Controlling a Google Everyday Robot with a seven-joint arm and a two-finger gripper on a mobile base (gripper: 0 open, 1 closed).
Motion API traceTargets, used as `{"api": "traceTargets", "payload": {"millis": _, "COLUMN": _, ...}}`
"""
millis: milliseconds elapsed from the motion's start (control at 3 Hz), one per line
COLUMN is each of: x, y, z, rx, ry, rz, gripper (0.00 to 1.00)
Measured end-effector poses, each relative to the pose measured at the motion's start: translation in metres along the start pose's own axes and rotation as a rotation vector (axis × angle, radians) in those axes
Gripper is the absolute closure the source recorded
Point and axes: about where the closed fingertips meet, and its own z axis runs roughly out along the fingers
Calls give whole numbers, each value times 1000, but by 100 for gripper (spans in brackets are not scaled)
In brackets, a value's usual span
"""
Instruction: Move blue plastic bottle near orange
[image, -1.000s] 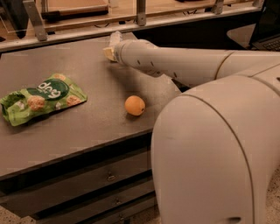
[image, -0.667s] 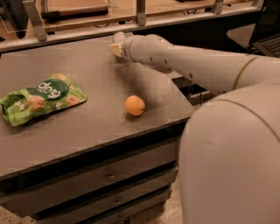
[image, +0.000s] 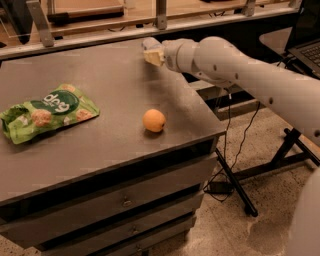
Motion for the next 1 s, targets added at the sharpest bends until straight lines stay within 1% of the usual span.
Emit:
{"api": "traceTargets", "payload": {"millis": 333, "x": 6, "y": -14, "z": -42, "rx": -57, "ry": 1, "rz": -26, "gripper": 100}}
{"api": "traceTargets", "payload": {"millis": 667, "x": 11, "y": -19, "z": -73, "rx": -131, "ry": 15, "rz": -69, "gripper": 100}}
{"api": "traceTargets", "payload": {"millis": 1000, "x": 26, "y": -8, "z": -117, "rx": -293, "ry": 13, "rz": -99, "gripper": 100}}
